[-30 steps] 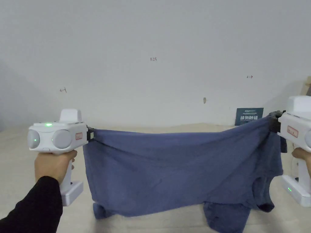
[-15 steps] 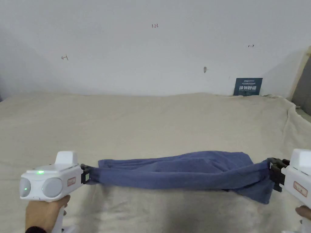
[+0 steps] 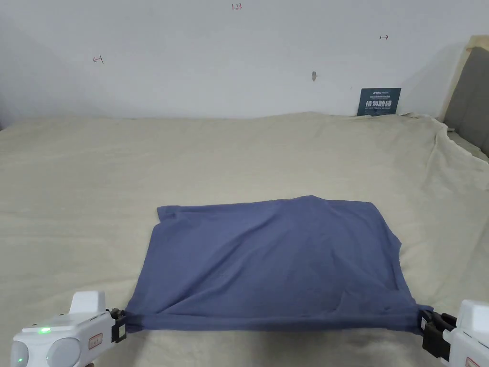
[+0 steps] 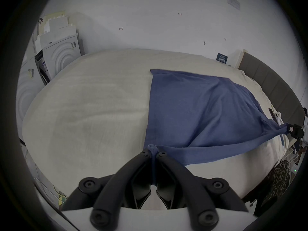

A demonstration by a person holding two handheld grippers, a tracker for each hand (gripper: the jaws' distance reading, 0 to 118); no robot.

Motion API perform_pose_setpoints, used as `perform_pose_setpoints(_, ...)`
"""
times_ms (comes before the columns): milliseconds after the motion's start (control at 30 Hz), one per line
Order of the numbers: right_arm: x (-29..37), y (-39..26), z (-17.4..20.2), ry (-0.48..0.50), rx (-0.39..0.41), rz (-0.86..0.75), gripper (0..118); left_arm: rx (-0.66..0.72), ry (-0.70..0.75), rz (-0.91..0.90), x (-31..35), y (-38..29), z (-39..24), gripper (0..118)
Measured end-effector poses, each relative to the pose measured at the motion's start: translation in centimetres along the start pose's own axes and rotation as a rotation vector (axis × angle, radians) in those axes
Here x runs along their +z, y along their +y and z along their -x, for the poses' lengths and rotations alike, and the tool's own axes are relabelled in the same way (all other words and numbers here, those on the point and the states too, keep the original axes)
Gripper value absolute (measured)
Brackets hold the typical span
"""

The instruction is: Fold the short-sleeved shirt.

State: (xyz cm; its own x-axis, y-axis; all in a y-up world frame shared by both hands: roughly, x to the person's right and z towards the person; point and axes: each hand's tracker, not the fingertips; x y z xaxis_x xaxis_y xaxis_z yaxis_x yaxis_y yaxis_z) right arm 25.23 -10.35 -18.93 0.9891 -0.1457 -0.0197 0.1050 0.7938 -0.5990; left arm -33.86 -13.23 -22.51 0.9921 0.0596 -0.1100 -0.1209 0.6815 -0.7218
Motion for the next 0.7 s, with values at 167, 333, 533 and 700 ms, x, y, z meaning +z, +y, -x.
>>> perform_pose_setpoints(167,1.4,-2.8,0.2,0.002,0.007,0.041,1,-0.007,0.004,0.015,1.0,-2.5,0.9,1)
perform_pose_setpoints(333,0.6,-5.3,0.1,-0.018,0.005,0.096,1,-0.018,0.000,0.025,0.5,-3.8,0.7,1)
perform_pose_setpoints(533,-2.5,-7.5,0.0,-0.079,-0.006,0.214,1,-0.021,0.032,0.080,-1.4,-5.3,0.5,1)
perform_pose_setpoints(700,-3.5,-8.1,0.3,-0.113,-0.027,0.264,1,-0.007,0.056,0.094,-1.7,-5.6,-0.1,3)
